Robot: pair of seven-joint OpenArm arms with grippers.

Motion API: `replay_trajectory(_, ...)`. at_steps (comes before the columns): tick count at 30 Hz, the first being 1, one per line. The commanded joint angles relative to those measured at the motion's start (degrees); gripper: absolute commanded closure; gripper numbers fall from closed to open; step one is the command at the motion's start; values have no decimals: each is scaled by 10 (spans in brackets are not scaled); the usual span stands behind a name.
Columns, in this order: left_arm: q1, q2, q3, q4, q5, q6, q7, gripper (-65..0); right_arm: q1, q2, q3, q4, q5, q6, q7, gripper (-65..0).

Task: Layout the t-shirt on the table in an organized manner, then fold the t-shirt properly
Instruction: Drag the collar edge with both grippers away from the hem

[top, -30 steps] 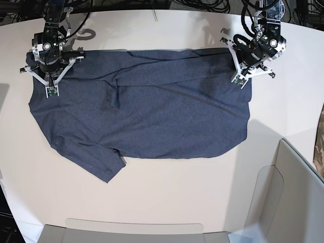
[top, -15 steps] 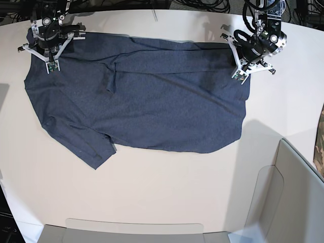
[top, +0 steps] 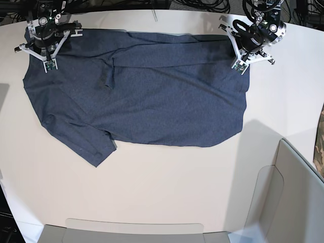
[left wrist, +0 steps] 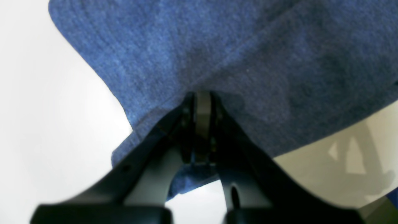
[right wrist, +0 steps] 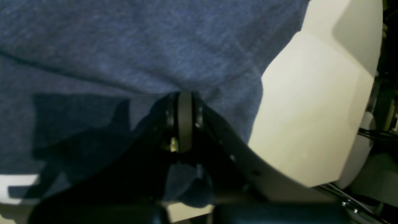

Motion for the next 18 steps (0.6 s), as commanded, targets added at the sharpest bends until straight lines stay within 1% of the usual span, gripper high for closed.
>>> replay_trajectory(1, 14, 3, 2, -4, 6, -11, 45, -2, 0, 5, 4, 8, -8, -1, 3, 0)
replay_trajectory(4, 33, 4, 2, -4, 6, -11, 45, -2, 3, 19, 3, 8, -6, -1, 3, 0)
replay_trajectory(8, 42, 4, 2, -4, 6, -11, 45, -2, 8, 22, 3, 6, -9, -1, 3, 0)
replay_trajectory(10, 56, 4, 2, -4, 6, -11, 44, -2, 10, 38, 2, 6, -8, -1, 3, 0)
replay_trajectory(12, 62, 4, 2, -4, 6, -11, 44, -2, 15, 47, 2, 4, -7, -1, 3, 0)
replay_trajectory(18, 91, 4, 2, -4, 6, -11, 38, -2, 20, 58, 1, -2, -6, -1, 3, 0)
